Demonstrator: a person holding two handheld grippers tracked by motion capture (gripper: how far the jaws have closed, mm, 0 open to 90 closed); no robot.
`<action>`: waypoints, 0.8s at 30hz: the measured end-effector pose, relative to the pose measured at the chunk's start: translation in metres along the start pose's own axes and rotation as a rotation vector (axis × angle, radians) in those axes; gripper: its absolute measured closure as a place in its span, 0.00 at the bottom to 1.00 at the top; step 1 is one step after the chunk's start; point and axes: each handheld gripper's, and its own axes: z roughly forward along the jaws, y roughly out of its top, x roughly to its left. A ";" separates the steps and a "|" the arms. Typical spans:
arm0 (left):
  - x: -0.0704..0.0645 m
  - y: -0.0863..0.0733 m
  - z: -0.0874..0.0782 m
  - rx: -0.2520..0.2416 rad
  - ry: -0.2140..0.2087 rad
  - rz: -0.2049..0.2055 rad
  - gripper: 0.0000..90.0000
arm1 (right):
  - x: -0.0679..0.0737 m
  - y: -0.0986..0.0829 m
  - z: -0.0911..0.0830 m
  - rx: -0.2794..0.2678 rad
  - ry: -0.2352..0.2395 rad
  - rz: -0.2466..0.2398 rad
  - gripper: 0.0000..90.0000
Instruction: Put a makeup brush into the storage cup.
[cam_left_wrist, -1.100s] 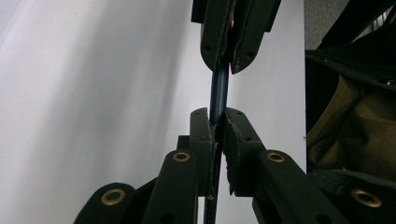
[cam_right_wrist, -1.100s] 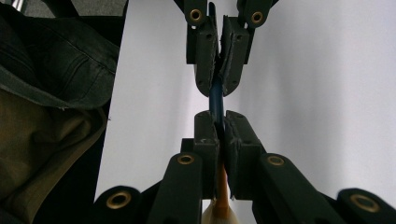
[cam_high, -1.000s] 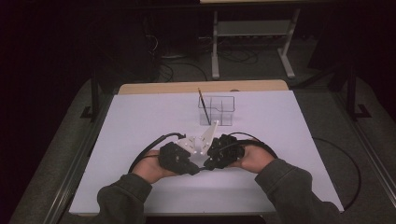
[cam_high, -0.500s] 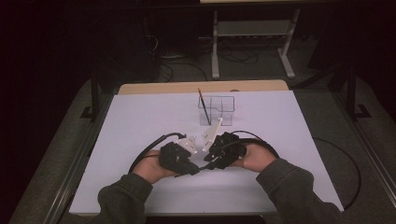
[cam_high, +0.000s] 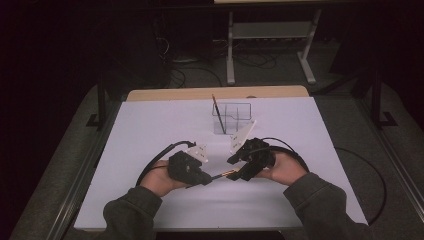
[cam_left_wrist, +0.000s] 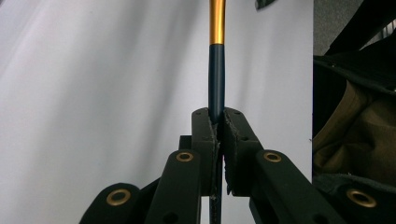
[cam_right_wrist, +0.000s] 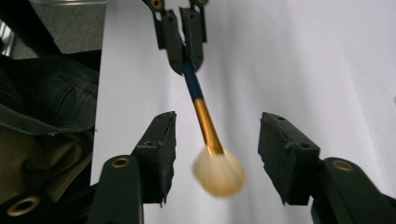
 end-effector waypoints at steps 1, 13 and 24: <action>0.000 -0.001 -0.001 -0.008 0.000 -0.009 0.93 | 0.000 -0.002 -0.001 -0.004 -0.001 0.013 0.48; 0.003 -0.008 -0.009 -0.024 0.020 -0.032 0.93 | -0.003 -0.016 -0.007 -0.014 -0.027 0.061 0.46; 0.006 -0.011 -0.016 -0.048 0.022 -0.056 0.93 | -0.006 -0.023 -0.006 0.004 -0.028 0.094 0.47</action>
